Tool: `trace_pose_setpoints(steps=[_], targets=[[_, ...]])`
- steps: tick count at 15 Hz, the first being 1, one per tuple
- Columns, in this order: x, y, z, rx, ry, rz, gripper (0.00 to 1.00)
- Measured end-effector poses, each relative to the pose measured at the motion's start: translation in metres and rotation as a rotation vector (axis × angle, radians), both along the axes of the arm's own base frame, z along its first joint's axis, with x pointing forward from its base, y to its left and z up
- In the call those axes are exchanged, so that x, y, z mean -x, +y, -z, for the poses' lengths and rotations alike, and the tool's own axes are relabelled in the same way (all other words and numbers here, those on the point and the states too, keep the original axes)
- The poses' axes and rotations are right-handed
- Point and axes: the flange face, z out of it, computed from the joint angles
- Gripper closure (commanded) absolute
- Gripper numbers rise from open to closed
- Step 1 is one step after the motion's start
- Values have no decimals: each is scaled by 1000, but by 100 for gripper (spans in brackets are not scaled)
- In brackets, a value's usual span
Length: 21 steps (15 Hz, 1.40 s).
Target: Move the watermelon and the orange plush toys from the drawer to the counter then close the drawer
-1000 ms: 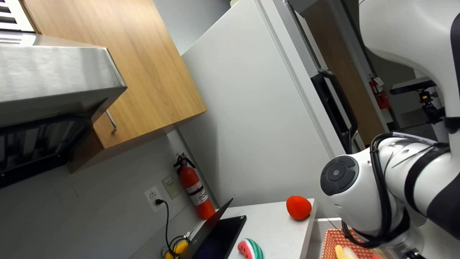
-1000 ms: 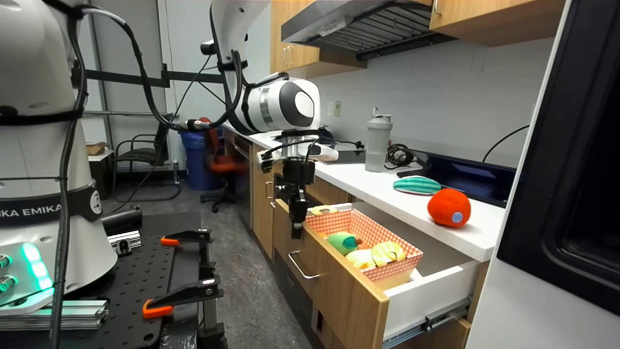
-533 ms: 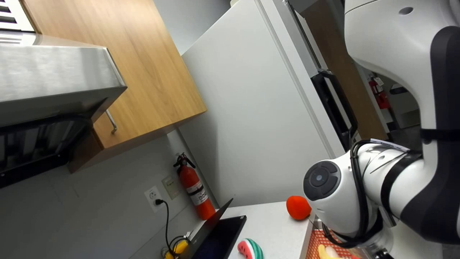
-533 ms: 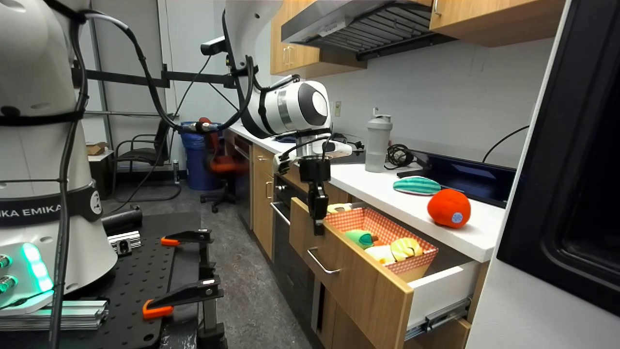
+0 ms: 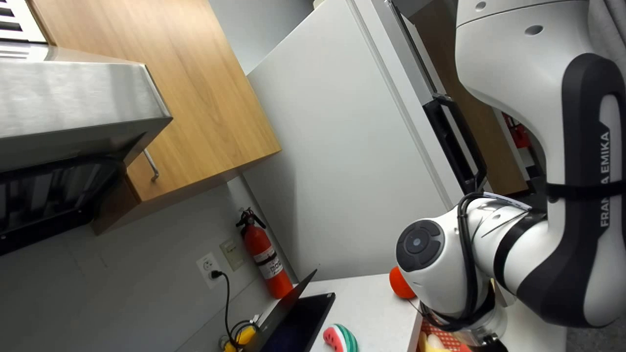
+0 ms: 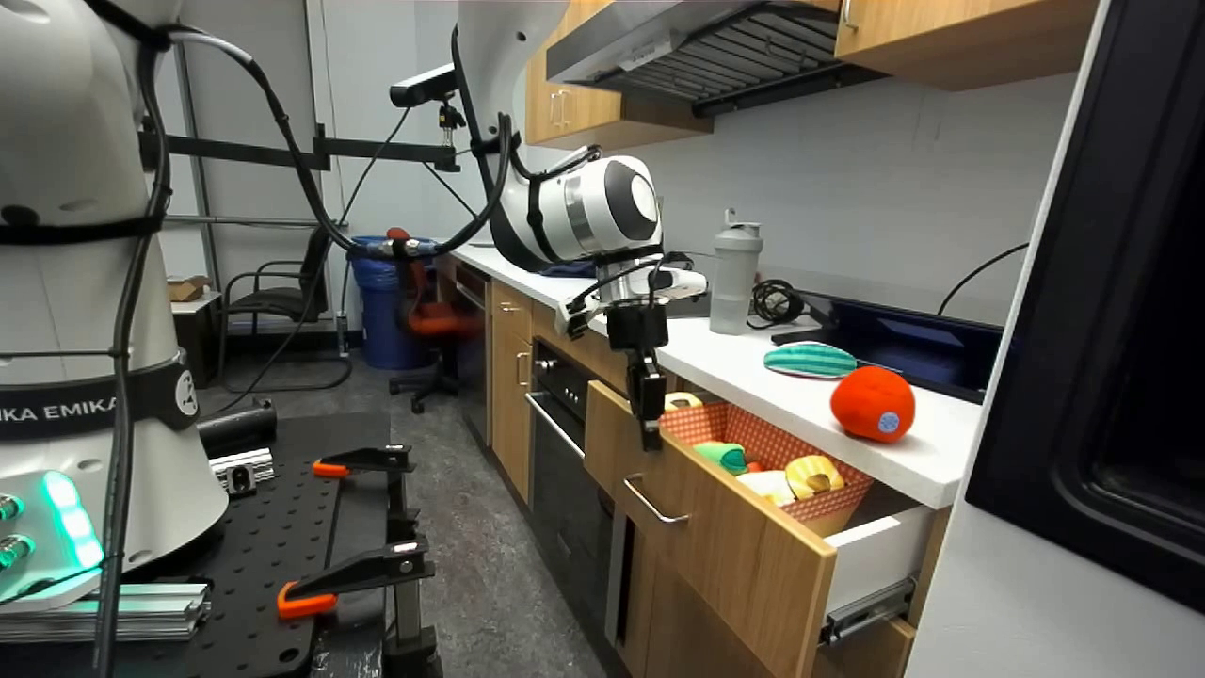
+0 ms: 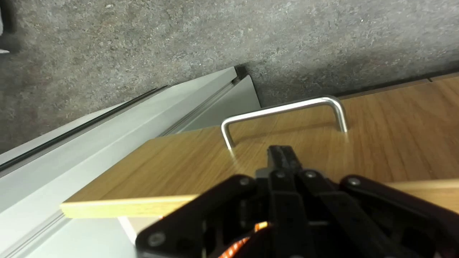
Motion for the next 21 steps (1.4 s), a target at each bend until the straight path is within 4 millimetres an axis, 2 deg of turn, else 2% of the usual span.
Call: trace_pose_setpoints(steps=[6,9,11,17,21], targets=[[-4,3,-13,-4,-39,15,100],[-1,13,-26,-16,-54,-1,100],[8,23,-28,-27,-48,-17,100],[45,44,-11,-59,32,-29,100],[51,45,-3,-59,59,-40,100]])
